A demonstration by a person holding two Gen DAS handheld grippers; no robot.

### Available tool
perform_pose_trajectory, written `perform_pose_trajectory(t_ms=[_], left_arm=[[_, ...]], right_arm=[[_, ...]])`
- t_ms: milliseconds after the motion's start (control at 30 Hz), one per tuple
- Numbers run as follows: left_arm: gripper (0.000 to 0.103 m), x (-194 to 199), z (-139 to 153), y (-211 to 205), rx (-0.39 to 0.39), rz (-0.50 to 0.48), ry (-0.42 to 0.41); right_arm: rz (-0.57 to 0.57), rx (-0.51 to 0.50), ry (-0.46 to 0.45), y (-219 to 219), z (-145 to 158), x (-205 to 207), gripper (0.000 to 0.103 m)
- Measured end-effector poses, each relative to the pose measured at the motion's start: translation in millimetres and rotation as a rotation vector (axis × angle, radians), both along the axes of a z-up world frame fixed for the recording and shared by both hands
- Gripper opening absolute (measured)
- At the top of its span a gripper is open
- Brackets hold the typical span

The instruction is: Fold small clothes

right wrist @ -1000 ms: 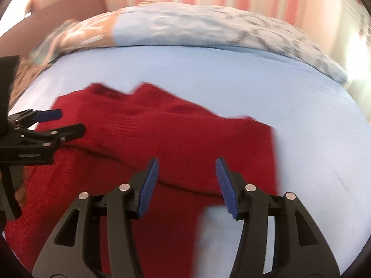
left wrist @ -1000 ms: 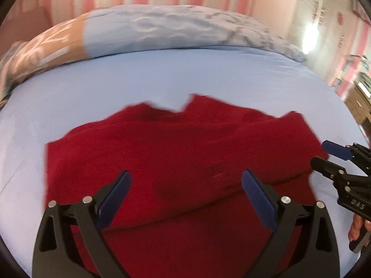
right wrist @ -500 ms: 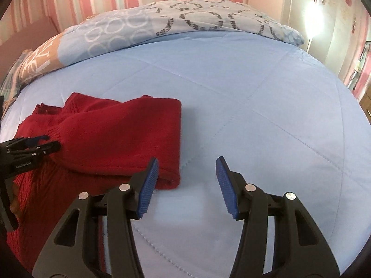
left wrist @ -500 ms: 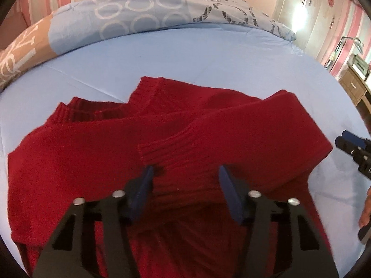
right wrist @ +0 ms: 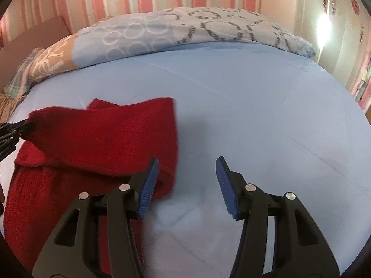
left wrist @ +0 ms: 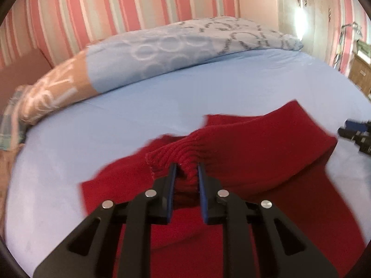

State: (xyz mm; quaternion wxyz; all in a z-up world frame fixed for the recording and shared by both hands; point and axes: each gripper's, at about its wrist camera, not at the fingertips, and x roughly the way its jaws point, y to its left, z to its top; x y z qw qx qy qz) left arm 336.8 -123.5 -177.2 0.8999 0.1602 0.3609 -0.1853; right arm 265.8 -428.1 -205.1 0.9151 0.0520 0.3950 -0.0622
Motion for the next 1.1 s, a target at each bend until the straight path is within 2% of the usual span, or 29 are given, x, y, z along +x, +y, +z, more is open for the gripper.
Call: perform_pose_trajectory(t_ms=[100,167,300,367,500,667,700,800,867,900,933,1000,1100], left_arm=[[0.018,7.4,-9.0,50.4,0.042,0.065,0.001],[0.018,11.7,-20.6,77.0,0.016,0.102,0.044],[0.019,17.3,-42.2,115.6,-0.098,0.153,0.132],[0.019,17.9,-48.3,121.0,-0.129,0.159,0.158],[0.019,11.2,-46.8,121.3,-0.144,0.165,0.150],[0.020,-9.1,-27.0,123.1,-0.107,0.166,-0.006],[0.023,-7.6,-28.9,123.3,-0.090,0.166,-0.012],[0.026,11.6,-55.4,133.2,-0.077,0.199,0.087],[0.031,18.2,-67.3,141.5,-0.109,0.208,0.149],[0.043,18.3,-63.8,142.9,-0.102,0.218,0.146],[0.071,17.4,-60.5,144.4,-0.081,0.234,0.141],[0.090,9.8,-47.0,148.4,-0.051,0.260,0.100],[0.091,0.1,-28.3,156.1,-0.126,0.230,0.096]], right_arm=[[0.031,0.003,0.000,21.1,0.8,9.1,0.052],[0.051,0.002,0.008,35.7,-2.0,15.4,0.052],[0.075,0.002,0.024,54.0,-5.7,24.1,0.052],[0.082,0.009,0.030,59.8,-6.0,28.3,0.052],[0.078,0.036,0.042,60.5,-6.5,32.2,0.052],[0.090,0.017,0.033,65.6,-5.8,30.4,0.052],[0.092,0.019,0.036,66.1,-7.1,30.3,0.052],[0.095,0.025,0.057,70.4,-14.5,32.5,0.052],[0.103,0.031,0.065,73.4,-16.5,33.5,0.053],[0.108,0.030,0.067,75.1,-16.8,34.0,0.053],[0.118,0.025,0.067,77.4,-16.5,34.5,0.055],[0.128,0.022,0.061,79.3,-14.5,35.1,0.058],[0.155,0.024,0.043,83.3,-9.1,40.2,0.062]])
